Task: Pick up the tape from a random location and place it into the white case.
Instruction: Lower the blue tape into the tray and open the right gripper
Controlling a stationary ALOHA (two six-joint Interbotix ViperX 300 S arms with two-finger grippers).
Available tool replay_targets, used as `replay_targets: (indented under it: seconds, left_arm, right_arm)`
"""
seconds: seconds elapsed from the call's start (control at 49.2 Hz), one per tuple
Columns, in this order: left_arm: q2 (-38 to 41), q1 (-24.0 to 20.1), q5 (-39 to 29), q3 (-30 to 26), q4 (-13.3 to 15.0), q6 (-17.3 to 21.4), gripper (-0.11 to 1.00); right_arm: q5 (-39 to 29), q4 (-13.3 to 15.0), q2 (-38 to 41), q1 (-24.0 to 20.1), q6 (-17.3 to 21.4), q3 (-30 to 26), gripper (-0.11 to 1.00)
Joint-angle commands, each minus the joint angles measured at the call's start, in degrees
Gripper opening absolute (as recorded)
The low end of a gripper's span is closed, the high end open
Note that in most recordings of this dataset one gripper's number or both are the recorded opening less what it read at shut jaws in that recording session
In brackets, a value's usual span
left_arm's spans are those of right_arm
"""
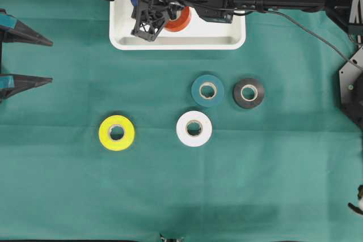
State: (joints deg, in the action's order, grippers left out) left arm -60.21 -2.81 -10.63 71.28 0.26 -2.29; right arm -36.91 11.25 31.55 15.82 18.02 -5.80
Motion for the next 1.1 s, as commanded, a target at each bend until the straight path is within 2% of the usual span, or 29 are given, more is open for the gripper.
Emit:
replay_targets:
  seconds: [0.0, 0.081, 0.122, 0.264, 0.325, 0.366, 0.488, 0.752, 1.077]
  left_arm:
    - [0.62, -0.09, 0.53, -0.44, 0.09, -0.09, 0.98]
    - [0.53, -0.09, 0.53, -0.44, 0.09, -0.09, 0.98]
    - [0.53, -0.09, 0.53, -0.44, 0.09, -0.09, 0.98]
    - [0.53, -0.09, 0.53, -0.44, 0.09, -0.09, 0.98]
    - [0.53, -0.09, 0.44, -0.44, 0.09, 0.00, 0.98]
    - [0.62, -0.09, 0.44, -0.53, 0.09, -0.09, 0.98]
    - [0.53, -0.09, 0.44, -0.44, 0.09, -0.09, 0.98]
    - [0.62, -0.09, 0.44, -0.44, 0.09, 0.00, 0.98]
    - [0.53, -0.09, 0.44, -0.44, 0.09, 0.00, 0.98]
  right_arm:
    - [-0.18, -0.26, -0.44, -0.62, 0.18, -0.35, 0.32]
    - [-0.18, -0.18, -0.53, -0.62, 0.26, -0.44, 0.32]
    - [-0.18, -0.09, -0.70, -0.62, 0.35, -0.44, 0.36]
    - [-0.18, 0.09, -1.23, -0.62, 0.35, -0.44, 0.78]
    - [0.00, 0.35, -1.67, -0.62, 0.44, -0.44, 0.89]
    - [0.00, 0.44, -1.93, -0.62, 0.53, -0.44, 0.92]
    - [0.00, 0.79, -2.72, -0.62, 0.53, -0.44, 0.89]
    - [-0.62, 1.14, -3.87, -0.44, 0.26, -0.70, 0.90]
    - [-4.57, 3.08, -11.16, -0.44, 0.00, -2.55, 0.90]
